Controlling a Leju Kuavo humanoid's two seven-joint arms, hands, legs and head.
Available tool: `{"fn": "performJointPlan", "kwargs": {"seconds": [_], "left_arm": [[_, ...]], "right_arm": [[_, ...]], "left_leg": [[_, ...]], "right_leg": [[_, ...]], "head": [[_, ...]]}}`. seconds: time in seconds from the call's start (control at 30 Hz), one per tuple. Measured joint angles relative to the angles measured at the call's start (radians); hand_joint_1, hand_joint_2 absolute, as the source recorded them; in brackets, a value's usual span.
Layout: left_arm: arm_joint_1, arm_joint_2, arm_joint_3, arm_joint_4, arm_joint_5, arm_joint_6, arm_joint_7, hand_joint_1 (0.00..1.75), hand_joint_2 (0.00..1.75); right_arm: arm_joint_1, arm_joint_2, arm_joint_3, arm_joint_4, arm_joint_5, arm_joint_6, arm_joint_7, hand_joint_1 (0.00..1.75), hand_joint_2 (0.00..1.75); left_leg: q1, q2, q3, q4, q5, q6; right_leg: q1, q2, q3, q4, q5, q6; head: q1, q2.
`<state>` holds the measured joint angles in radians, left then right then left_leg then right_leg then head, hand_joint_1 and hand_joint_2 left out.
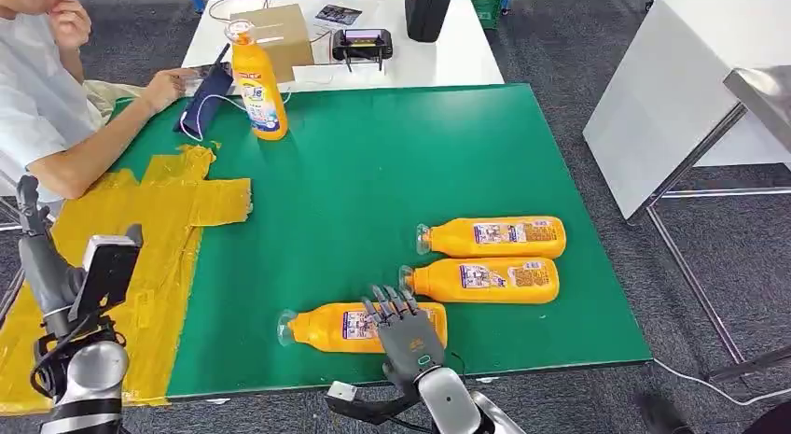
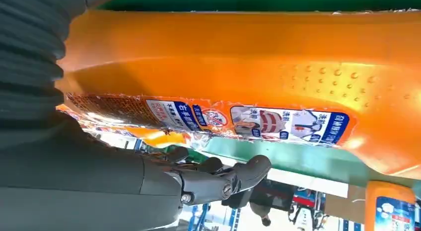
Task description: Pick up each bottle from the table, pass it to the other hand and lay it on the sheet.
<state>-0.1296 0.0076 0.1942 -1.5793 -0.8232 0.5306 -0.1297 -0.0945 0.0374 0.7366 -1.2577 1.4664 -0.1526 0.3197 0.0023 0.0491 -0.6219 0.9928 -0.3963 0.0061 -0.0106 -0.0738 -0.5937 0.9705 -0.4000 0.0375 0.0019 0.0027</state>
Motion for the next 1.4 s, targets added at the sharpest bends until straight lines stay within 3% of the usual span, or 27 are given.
{"fn": "performJointPlan", "kwargs": {"seconds": [0.53,0.67,0.87,0.9,0.93,1.07,1.33,1.4], "left_arm": [[0.002,-0.009,-0.007,0.000,0.029,-0.010,-0.012,0.00,1.75],[-0.007,-0.011,-0.029,0.002,0.043,-0.015,-0.021,0.00,1.75],[-0.027,-0.014,-0.063,0.021,0.056,-0.016,-0.026,0.00,1.75],[-0.030,-0.014,-0.066,0.024,0.058,-0.016,-0.026,0.00,1.75],[-0.032,-0.014,-0.070,0.027,0.058,-0.016,-0.026,0.00,1.75],[-0.038,-0.014,-0.084,0.041,0.062,-0.015,-0.027,0.00,1.75],[-0.063,-0.015,-0.110,0.074,0.086,-0.001,-0.042,0.00,1.75],[-0.066,-0.015,-0.110,0.078,0.087,0.000,-0.042,0.00,1.75]], "right_arm": [[-0.008,0.011,-0.030,0.036,-0.010,0.060,0.030,0.00,1.75],[-0.034,0.025,-0.052,0.101,-0.048,0.078,0.030,0.00,1.75],[-0.073,0.048,-0.073,0.187,-0.071,0.079,0.032,0.02,1.75],[-0.079,0.052,-0.074,0.196,-0.069,0.079,0.036,0.07,1.75],[-0.085,0.055,-0.074,0.205,-0.064,0.078,0.044,0.24,1.75],[-0.101,0.068,-0.080,0.246,-0.062,0.078,0.052,1.29,1.75],[-0.136,0.079,-0.103,0.320,-0.118,0.079,-0.010,1.29,1.75],[-0.144,0.079,-0.103,0.327,-0.119,0.079,-0.013,1.40,1.75]], "left_leg": [[0.000,0.000,0.001,0.000,0.000,0.000],[0.001,0.001,0.007,-0.001,-0.002,-0.001],[0.001,0.005,0.015,-0.001,-0.004,-0.004],[0.002,0.005,0.016,-0.001,-0.004,-0.004],[0.002,0.005,0.017,-0.001,-0.004,-0.004],[0.002,0.005,0.018,-0.001,-0.003,-0.004],[0.002,0.005,0.018,-0.001,0.001,-0.002],[0.002,0.005,0.018,-0.001,0.001,-0.002]], "right_leg": [[0.000,0.000,0.000,0.000,0.000,0.000],[0.000,0.000,-0.005,-0.001,-0.003,-0.005],[0.000,0.003,0.002,-0.001,-0.005,-0.002],[0.000,0.003,0.002,-0.001,-0.005,-0.002],[0.000,0.004,0.003,-0.001,-0.005,-0.002],[0.000,0.004,0.004,-0.001,-0.005,-0.002],[0.000,0.004,0.005,-0.001,-0.006,-0.002],[0.000,0.004,0.005,-0.001,-0.006,-0.002]], "head": [[0.000,0.000],[0.000,0.000],[0.000,0.000],[0.000,0.000],[0.000,0.000],[0.000,0.000],[0.001,0.000],[0.000,0.000]]}}
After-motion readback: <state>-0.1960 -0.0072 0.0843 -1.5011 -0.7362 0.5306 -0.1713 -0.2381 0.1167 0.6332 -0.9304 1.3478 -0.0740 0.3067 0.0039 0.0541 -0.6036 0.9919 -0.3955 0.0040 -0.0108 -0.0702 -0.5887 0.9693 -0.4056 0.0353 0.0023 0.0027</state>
